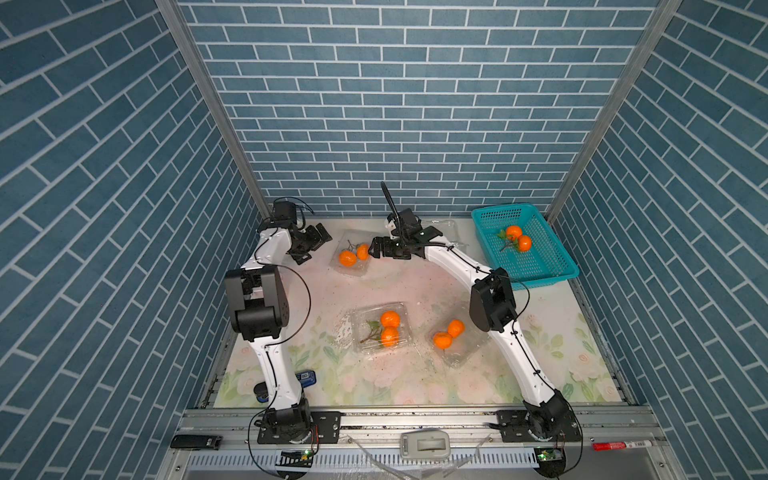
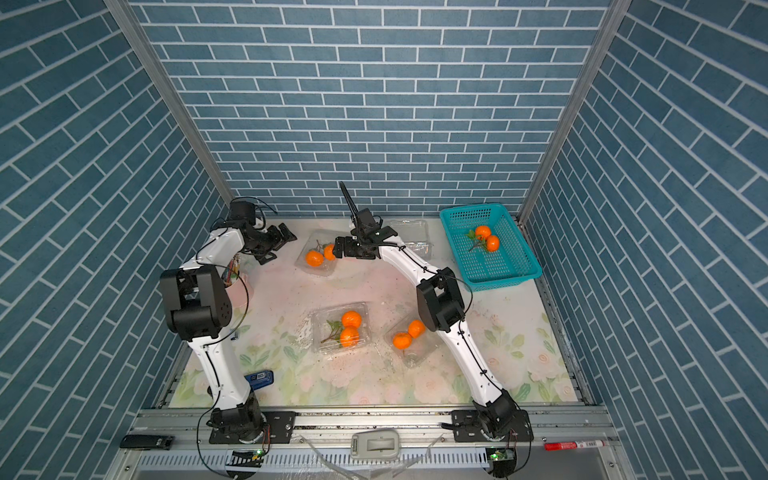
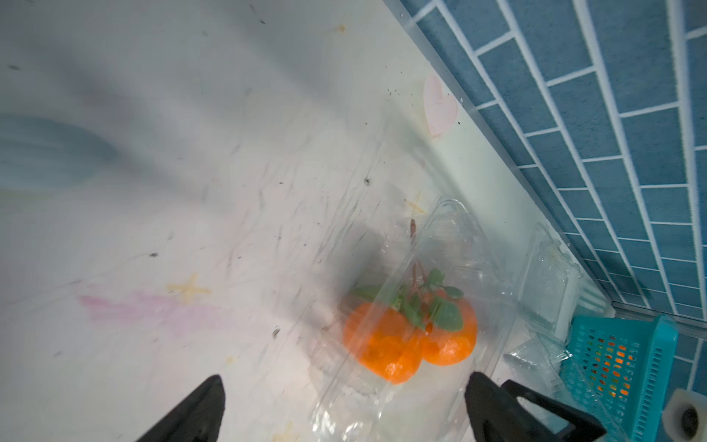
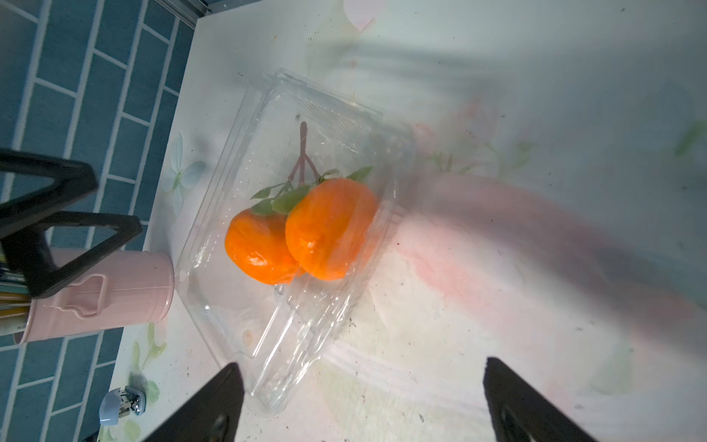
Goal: Take oranges out of containers
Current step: Adjust the packing box at the center of the board.
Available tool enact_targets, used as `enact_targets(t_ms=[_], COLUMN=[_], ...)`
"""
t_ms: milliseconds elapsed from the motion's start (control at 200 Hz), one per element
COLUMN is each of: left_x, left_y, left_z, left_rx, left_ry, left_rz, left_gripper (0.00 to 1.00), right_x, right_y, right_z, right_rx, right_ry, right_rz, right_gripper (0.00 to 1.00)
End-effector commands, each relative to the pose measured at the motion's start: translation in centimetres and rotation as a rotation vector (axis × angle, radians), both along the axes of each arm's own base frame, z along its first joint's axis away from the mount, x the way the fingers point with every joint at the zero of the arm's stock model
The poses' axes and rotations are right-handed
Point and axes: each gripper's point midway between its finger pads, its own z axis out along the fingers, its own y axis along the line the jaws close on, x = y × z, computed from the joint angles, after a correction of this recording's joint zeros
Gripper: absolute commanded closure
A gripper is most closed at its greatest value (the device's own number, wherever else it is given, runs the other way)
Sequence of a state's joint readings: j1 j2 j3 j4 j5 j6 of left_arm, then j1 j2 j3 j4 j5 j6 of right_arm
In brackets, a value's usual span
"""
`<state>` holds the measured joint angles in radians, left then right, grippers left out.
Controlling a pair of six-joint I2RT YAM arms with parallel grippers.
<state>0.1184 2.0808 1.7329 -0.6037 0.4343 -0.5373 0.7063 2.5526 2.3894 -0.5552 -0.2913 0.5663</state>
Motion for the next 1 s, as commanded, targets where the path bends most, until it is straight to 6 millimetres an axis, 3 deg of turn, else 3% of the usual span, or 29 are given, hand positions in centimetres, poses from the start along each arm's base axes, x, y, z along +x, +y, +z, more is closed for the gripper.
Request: enact_targets(t_ms=[0, 335, 625, 995], left_x=[1.8, 3.6, 4.6, 2.5], left_y=[-4.0, -9.5, -13.4, -17.3], left_z=[-0.3, -1.4, -0.9, -0.1], left_rx=[-0.044, -0.069, -0.101, -0.133], left_ry=[-0.026, -0.043, -0.078, -0.089], left_rz=[-0.073, -0.142, -0.171, -0.199], left_gripper=[0.00, 0.01, 0.01, 0.01], right_x=[-0.2, -1.1, -2.0, -5.3], right_y=[0.9, 1.6, 0.1, -2.3], right_z=[0.0, -0.4, 0.6, 1.9], right_rx=[0.044, 0.090, 0.086, 0.114], right_ry=[0.027, 0.067, 0.049, 0.066], right_rz=[0.002, 0.029, 0.028, 0.002], right_gripper=[0.02, 0.03, 0.08, 0.22])
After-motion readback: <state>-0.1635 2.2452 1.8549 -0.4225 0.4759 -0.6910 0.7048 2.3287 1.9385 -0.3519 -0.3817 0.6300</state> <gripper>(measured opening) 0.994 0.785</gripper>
